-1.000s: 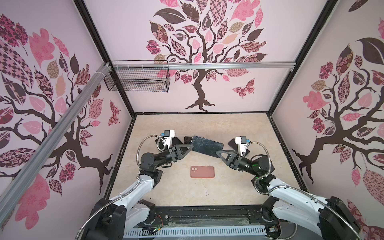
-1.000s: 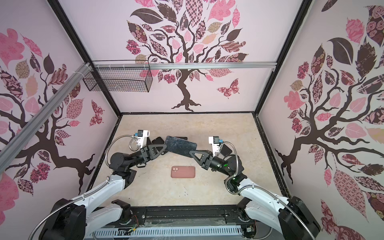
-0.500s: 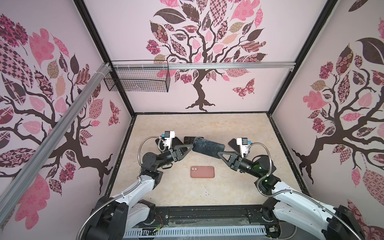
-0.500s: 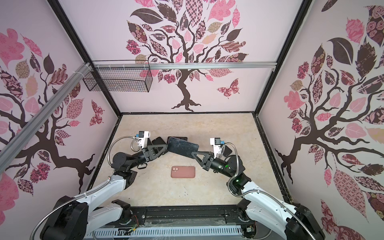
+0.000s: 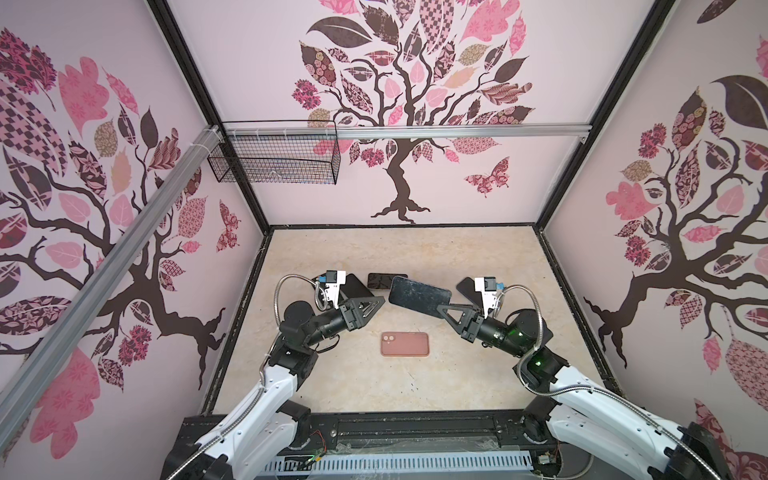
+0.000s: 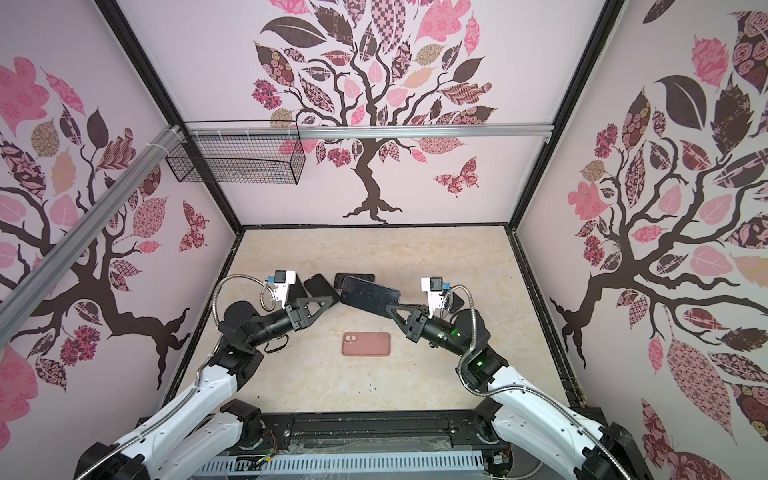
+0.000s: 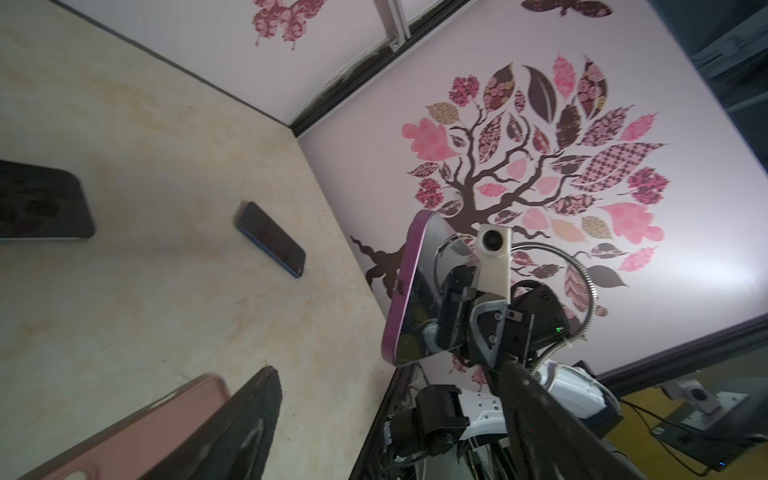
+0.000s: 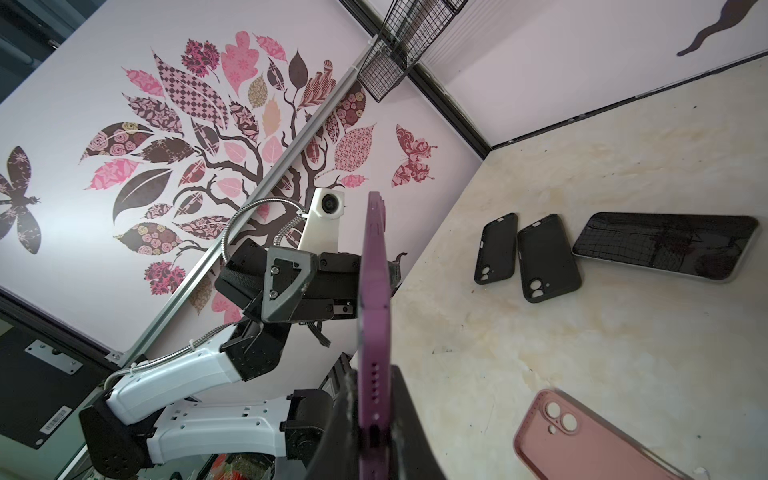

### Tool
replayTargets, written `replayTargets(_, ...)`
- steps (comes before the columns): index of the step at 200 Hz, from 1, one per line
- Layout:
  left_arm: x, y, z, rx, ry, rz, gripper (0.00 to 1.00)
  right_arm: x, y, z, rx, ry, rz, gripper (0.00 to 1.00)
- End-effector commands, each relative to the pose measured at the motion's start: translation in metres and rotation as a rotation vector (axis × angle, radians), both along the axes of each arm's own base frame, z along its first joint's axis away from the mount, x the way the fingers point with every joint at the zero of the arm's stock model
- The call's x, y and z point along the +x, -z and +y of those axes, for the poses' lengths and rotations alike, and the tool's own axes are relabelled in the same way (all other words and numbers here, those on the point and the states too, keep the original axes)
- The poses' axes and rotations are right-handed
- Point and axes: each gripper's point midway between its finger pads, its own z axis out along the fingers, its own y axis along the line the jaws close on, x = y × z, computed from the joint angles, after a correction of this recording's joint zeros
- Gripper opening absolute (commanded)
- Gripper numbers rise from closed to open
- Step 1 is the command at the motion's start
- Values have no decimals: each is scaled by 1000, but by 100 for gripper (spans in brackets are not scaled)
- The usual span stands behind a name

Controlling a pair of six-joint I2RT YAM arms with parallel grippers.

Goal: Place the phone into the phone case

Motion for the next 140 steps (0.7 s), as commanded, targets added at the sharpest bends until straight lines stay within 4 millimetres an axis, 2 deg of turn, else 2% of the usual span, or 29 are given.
replayTargets(1,4,20,16,202,-94,26,86,3,-36,-7,-1,53,-103,0)
replayTargets(40,2,39,36,334,-182,75,89,11,-19,-7,-132,81,-62,0)
replayTargets(79,8,75,59,490,-283,181,89,20,3,-6,-261,102,19,0)
replayTargets(118,8,94,70,553,-331,246,89,27,32,-9,-366,121,101,0)
replayTargets(140,6,97,78,578,-366,259,89,27,43,-5,-423,91,143,0)
